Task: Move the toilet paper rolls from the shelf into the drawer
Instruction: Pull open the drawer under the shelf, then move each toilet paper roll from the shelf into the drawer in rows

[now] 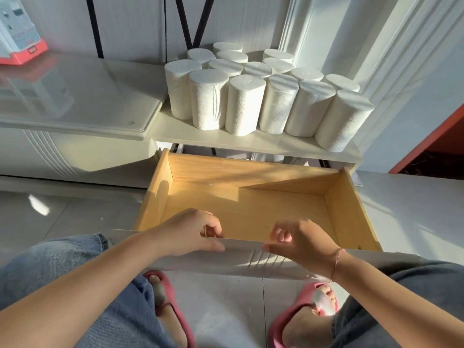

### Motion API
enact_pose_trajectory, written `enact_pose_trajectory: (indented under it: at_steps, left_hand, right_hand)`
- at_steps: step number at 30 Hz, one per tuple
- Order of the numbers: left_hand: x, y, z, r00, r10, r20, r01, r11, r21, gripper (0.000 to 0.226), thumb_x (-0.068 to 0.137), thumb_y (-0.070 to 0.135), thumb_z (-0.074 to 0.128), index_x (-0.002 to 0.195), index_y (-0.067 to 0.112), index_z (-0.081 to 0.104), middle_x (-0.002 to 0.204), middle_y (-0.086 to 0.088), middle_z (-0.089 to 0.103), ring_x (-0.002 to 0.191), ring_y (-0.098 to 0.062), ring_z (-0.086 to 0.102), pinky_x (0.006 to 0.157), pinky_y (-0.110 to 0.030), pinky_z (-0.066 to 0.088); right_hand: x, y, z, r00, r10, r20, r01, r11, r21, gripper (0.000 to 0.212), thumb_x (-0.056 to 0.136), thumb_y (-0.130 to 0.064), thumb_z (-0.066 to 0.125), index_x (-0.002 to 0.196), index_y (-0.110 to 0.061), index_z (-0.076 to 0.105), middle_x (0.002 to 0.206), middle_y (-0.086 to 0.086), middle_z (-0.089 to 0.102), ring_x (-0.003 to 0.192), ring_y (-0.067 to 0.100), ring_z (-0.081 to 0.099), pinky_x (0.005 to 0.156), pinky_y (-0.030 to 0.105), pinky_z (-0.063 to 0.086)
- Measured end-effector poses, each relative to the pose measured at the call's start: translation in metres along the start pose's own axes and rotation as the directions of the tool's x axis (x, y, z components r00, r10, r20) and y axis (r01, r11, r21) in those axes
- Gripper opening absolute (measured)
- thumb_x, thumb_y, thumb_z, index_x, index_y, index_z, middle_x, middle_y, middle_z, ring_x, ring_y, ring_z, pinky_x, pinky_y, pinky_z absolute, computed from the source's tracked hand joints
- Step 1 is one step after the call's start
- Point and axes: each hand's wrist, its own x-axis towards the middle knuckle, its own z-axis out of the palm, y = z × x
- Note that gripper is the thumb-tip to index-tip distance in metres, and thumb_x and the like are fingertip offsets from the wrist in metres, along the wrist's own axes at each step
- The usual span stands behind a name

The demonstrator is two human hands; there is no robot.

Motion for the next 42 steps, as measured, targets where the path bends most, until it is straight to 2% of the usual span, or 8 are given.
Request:
enact_pose_trajectory:
  at_steps: [5, 9, 13, 17, 23, 33, 37, 42]
  left_hand:
    - [0.011, -0.02, -0.032, 0.975, -0.082, -0.206, 0.071, 0.996, -0.06, 0.047, 0.074, 0.064, 0.06, 0.114, 0.038, 0.058, 0.106, 0.026, 0.059, 0.1, 0.007, 0.052, 0.085, -0.022, 0.042]
    - [0.019, -0.056, -0.056, 0.846, -0.19, -0.498, 0.199, 0.979, -0.035, 0.059, 0.086, 0.052, 0.055, 0.137, 0.027, 0.04, 0.141, 0.005, 0.042, 0.131, -0.016, 0.032, 0.098, -0.031, 0.029]
    - [0.02, -0.088, -0.059, 0.807, -0.299, -0.51, 0.319, 0.947, -0.051, 0.075, 0.09, 0.053, 0.047, 0.149, 0.028, 0.009, 0.155, 0.003, 0.021, 0.14, -0.017, 0.019, 0.11, -0.036, 0.02]
    - [0.026, -0.106, -0.056, 0.832, -0.282, -0.478, 0.31, 0.951, -0.021, 0.081, 0.09, 0.056, 0.04, 0.133, 0.044, -0.028, 0.158, 0.008, 0.0, 0.143, -0.01, 0.001, 0.113, -0.032, 0.005]
    - [0.046, -0.119, -0.056, 0.844, -0.339, -0.415, 0.335, 0.938, -0.084, 0.082, 0.09, 0.059, 0.037, 0.144, 0.034, -0.019, 0.158, 0.007, -0.013, 0.144, -0.009, -0.007, 0.114, -0.032, 0.003]
    - [0.049, -0.117, -0.05, 0.845, -0.322, -0.426, 0.241, 0.942, -0.235, 0.09, 0.084, 0.059, 0.05, 0.131, 0.059, -0.026, 0.152, 0.019, -0.017, 0.142, -0.008, -0.003, 0.108, -0.049, 0.016]
    - [0.05, -0.118, -0.051, 0.85, -0.315, -0.423, 0.226, 0.942, -0.248, 0.088, 0.078, 0.072, 0.043, 0.132, 0.058, -0.025, 0.153, 0.019, -0.018, 0.14, -0.006, -0.001, 0.108, -0.052, 0.016]
    - [0.053, -0.123, -0.051, 0.851, -0.376, -0.365, 0.3, 0.921, -0.25, 0.087, 0.078, 0.075, 0.037, 0.136, 0.053, -0.025, 0.152, 0.021, -0.02, 0.141, -0.012, 0.004, 0.11, -0.051, 0.018]
  right_hand:
    - [0.064, -0.027, -0.026, 0.957, -0.142, -0.253, 0.158, 0.987, 0.043, 0.06, 0.077, -0.049, 0.072, 0.125, -0.016, 0.057, 0.12, 0.001, 0.058, 0.106, 0.014, 0.056, 0.095, 0.03, 0.046]
    - [0.144, -0.064, -0.041, 0.868, -0.174, -0.466, 0.22, 0.974, 0.047, 0.068, 0.078, -0.044, 0.073, 0.133, -0.012, 0.049, 0.134, 0.008, 0.049, 0.125, 0.024, 0.047, 0.108, 0.03, 0.036]
    - [0.221, -0.08, -0.065, 0.753, -0.072, -0.654, 0.136, 0.989, 0.049, 0.082, 0.076, -0.047, 0.072, 0.141, -0.011, 0.039, 0.147, 0.014, 0.036, 0.138, 0.03, 0.031, 0.116, 0.039, 0.026]
    - [0.27, -0.071, -0.078, 0.674, 0.126, -0.728, 0.051, 0.975, 0.216, 0.091, 0.073, -0.047, 0.074, 0.145, -0.01, 0.032, 0.152, 0.019, 0.027, 0.142, 0.035, 0.023, 0.116, 0.038, 0.02]
    - [0.297, -0.057, -0.079, 0.604, 0.209, -0.769, 0.068, 0.948, 0.311, 0.082, 0.074, -0.039, 0.075, 0.14, -0.006, 0.039, 0.15, 0.019, 0.028, 0.137, 0.036, 0.027, 0.114, 0.034, 0.022]
    - [0.3, -0.047, -0.071, 0.687, 0.246, -0.683, 0.124, 0.887, 0.444, 0.098, 0.07, -0.026, 0.081, 0.148, -0.008, 0.024, 0.141, 0.014, 0.036, 0.132, 0.023, 0.034, 0.107, 0.017, 0.025]
    - [0.27, -0.055, -0.069, 0.661, 0.244, -0.709, 0.239, 0.827, 0.508, 0.09, 0.067, -0.021, 0.084, 0.14, -0.004, 0.034, 0.136, 0.013, 0.04, 0.129, 0.021, 0.042, 0.113, 0.03, 0.034]
    - [0.183, -0.069, -0.027, 0.798, 0.007, -0.603, 0.316, 0.847, 0.428, 0.107, 0.06, -0.049, 0.079, 0.146, -0.013, 0.027, 0.143, -0.005, 0.039, 0.133, 0.002, 0.038, 0.112, 0.013, 0.027]
